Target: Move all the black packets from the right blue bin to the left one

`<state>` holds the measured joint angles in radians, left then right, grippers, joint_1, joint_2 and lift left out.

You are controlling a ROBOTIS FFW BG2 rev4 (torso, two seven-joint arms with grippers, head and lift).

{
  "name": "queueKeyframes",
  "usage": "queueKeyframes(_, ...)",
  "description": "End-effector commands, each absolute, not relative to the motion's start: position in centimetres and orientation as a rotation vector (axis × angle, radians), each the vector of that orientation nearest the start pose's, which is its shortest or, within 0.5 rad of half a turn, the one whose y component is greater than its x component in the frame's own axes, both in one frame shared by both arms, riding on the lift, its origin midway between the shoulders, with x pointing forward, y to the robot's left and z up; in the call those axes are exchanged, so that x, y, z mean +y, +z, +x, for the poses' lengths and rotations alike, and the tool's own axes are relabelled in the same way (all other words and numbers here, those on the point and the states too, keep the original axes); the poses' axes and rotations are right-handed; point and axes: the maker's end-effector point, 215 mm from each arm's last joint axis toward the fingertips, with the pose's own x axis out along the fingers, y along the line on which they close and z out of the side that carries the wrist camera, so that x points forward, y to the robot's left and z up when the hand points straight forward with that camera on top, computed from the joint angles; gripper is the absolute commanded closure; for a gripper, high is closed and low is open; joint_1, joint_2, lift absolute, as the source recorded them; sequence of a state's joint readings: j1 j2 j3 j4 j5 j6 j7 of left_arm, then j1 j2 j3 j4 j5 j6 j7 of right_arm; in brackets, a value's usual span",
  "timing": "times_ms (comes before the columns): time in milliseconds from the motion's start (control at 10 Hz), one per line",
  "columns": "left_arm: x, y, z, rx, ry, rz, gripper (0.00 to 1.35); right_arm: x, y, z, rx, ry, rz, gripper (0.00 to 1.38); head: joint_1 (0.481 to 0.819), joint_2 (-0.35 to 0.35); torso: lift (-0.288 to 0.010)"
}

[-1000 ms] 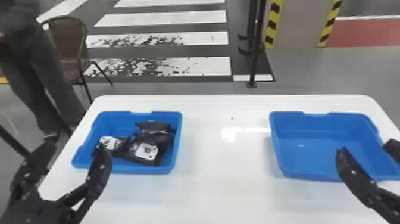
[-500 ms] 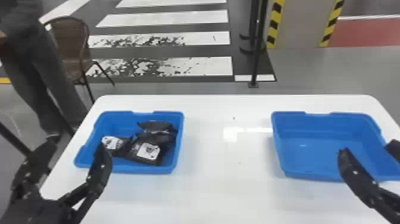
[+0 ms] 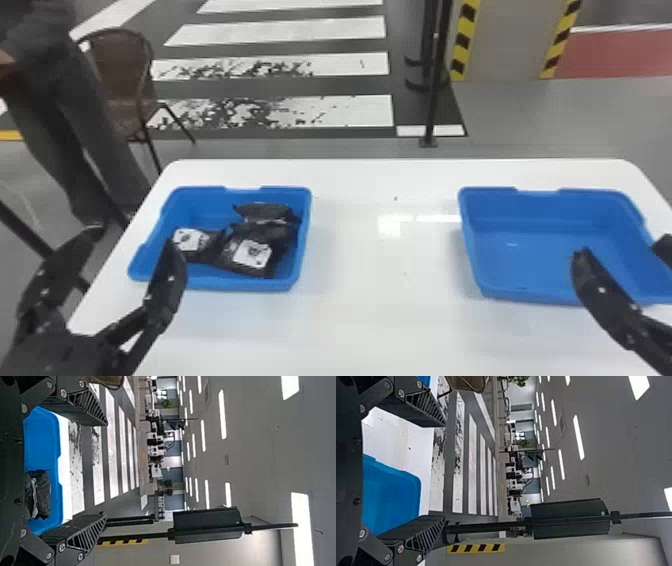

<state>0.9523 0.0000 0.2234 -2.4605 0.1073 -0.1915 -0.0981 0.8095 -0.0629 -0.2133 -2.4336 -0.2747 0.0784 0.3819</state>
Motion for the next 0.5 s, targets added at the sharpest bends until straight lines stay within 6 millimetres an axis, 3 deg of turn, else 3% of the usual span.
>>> queueKeyframes(0,29.66,-21.7,32.49,-0.137,0.036,0.091,0.22,-23.05,-25.44,35.83,-0.009,0.298,0.08,0.22,0.695,0.111,-0.14)
queueKeyframes(400,29.72,-21.54,32.46,-0.141,0.037,0.093,0.22,-23.09,-25.32,35.83,-0.015,0.297,0.083,0.22,0.695,0.113,-0.14)
